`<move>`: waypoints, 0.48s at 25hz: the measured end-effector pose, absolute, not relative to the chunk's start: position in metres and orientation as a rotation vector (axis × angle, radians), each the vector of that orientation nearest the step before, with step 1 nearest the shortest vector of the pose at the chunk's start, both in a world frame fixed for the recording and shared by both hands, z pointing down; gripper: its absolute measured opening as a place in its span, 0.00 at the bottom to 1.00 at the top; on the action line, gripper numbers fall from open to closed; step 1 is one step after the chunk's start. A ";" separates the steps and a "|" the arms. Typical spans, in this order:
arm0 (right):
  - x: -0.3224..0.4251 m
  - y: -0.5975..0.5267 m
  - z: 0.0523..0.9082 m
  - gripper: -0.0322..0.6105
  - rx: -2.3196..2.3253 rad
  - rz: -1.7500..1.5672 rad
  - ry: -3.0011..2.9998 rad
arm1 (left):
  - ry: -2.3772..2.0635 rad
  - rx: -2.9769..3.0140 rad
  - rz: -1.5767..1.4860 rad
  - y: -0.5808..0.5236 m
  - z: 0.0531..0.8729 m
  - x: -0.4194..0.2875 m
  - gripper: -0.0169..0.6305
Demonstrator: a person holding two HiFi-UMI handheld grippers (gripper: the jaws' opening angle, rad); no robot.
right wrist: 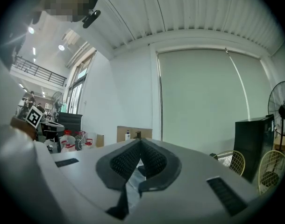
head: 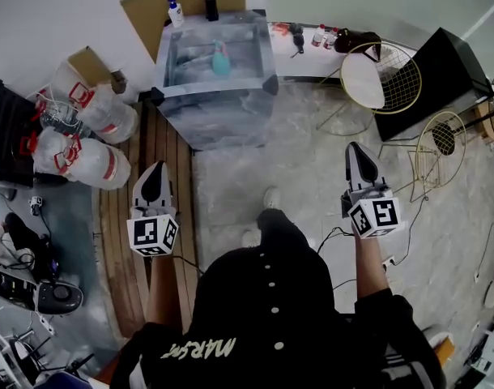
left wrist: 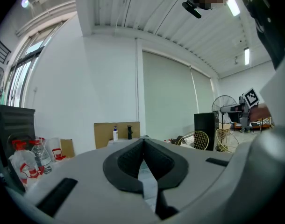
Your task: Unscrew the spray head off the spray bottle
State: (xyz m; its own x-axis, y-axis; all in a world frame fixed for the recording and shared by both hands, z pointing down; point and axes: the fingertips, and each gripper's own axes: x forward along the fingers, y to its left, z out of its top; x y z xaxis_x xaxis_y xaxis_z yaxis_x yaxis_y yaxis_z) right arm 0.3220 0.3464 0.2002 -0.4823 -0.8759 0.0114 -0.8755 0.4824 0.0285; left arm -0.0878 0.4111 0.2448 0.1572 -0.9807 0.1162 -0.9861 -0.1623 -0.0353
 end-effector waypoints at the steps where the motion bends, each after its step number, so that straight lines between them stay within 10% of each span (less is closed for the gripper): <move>1: 0.322 0.338 0.202 0.07 1.581 -0.026 -2.682 | -2.002 2.349 0.178 0.405 0.246 -0.088 0.06; 12: 0.306 0.203 0.216 0.07 1.533 0.020 -2.745 | -2.068 2.295 0.200 0.291 0.248 -0.098 0.06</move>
